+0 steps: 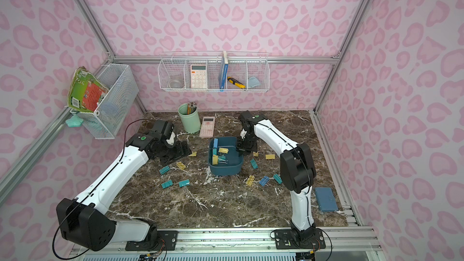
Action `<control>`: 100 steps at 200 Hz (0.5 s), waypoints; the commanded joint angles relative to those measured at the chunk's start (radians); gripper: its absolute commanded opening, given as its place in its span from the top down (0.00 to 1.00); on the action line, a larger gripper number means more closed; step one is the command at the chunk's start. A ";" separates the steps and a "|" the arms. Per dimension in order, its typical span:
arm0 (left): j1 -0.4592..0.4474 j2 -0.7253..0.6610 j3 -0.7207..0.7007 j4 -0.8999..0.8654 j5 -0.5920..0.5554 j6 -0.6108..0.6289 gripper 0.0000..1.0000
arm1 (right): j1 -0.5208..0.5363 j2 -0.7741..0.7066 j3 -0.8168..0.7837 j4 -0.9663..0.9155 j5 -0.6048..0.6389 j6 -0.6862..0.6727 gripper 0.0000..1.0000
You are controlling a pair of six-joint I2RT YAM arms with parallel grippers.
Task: Take out the binder clips from the storage box
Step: Pick up the storage box at the center of the board, then place the storage box at the center of the board.
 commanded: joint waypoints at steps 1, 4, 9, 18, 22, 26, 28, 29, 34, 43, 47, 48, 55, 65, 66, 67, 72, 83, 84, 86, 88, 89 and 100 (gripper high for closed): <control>0.002 0.013 0.019 -0.033 0.008 -0.007 0.11 | 0.034 -0.016 -0.059 0.176 0.084 0.051 1.00; 0.002 0.016 0.024 -0.035 0.009 -0.007 0.11 | 0.041 -0.016 -0.070 0.191 0.096 0.056 1.00; 0.002 0.021 0.029 -0.039 0.012 -0.008 0.11 | 0.051 -0.016 -0.087 0.224 0.113 0.060 1.00; 0.001 0.029 0.039 -0.047 0.018 -0.011 0.11 | 0.066 -0.019 -0.120 0.276 0.143 0.079 1.00; 0.001 0.033 0.045 -0.052 0.020 -0.012 0.11 | 0.071 -0.019 -0.134 0.305 0.151 0.088 1.00; 0.002 0.036 0.048 -0.055 0.023 -0.012 0.11 | 0.073 -0.021 -0.155 0.331 0.152 0.099 1.00; 0.002 0.039 0.052 -0.057 0.024 -0.012 0.11 | 0.074 -0.021 -0.160 0.339 0.152 0.105 1.00; 0.002 0.040 0.054 -0.058 0.024 -0.012 0.11 | 0.075 -0.021 -0.165 0.343 0.152 0.109 1.00; 0.002 0.045 0.061 -0.065 0.028 -0.012 0.11 | 0.076 -0.021 -0.181 0.372 0.151 0.122 1.00; 0.002 0.053 0.074 -0.076 0.033 -0.014 0.11 | 0.077 -0.022 -0.217 0.421 0.147 0.141 1.00; 0.002 0.055 0.078 -0.080 0.035 -0.015 0.11 | 0.078 -0.025 -0.228 0.435 0.151 0.146 1.00; 0.002 0.055 0.078 -0.081 0.035 -0.015 0.11 | 0.078 -0.025 -0.230 0.439 0.152 0.148 1.00; 0.001 0.060 0.086 -0.086 0.039 -0.016 0.11 | 0.080 -0.030 -0.251 0.465 0.165 0.153 1.00; 0.002 0.065 0.093 -0.091 0.048 -0.016 0.11 | 0.084 -0.036 -0.275 0.503 0.187 0.154 1.00; 0.001 0.067 0.093 -0.090 0.049 -0.016 0.12 | 0.084 -0.037 -0.277 0.507 0.188 0.155 1.00; 0.001 0.067 0.093 -0.090 0.050 -0.016 0.12 | 0.084 -0.037 -0.279 0.512 0.190 0.155 1.00; 0.002 0.072 0.094 -0.090 0.056 -0.018 0.12 | 0.084 -0.038 -0.289 0.525 0.200 0.156 1.00; 0.002 0.081 0.097 -0.091 0.071 -0.019 0.12 | 0.088 -0.037 -0.301 0.552 0.217 0.158 1.00; 0.002 0.083 0.097 -0.091 0.073 -0.019 0.12 | 0.088 -0.037 -0.303 0.553 0.218 0.158 1.00; 0.002 0.085 0.099 -0.091 0.076 -0.020 0.13 | 0.087 -0.036 -0.307 0.557 0.220 0.158 1.00; 0.002 0.087 0.099 -0.091 0.077 -0.021 0.13 | 0.087 -0.036 -0.308 0.562 0.221 0.158 1.00; 0.002 0.088 0.099 -0.091 0.078 -0.021 0.13 | 0.087 -0.035 -0.310 0.565 0.222 0.158 0.99; -0.001 0.099 0.099 -0.088 0.092 -0.026 0.15 | 0.090 -0.033 -0.321 0.584 0.230 0.156 0.90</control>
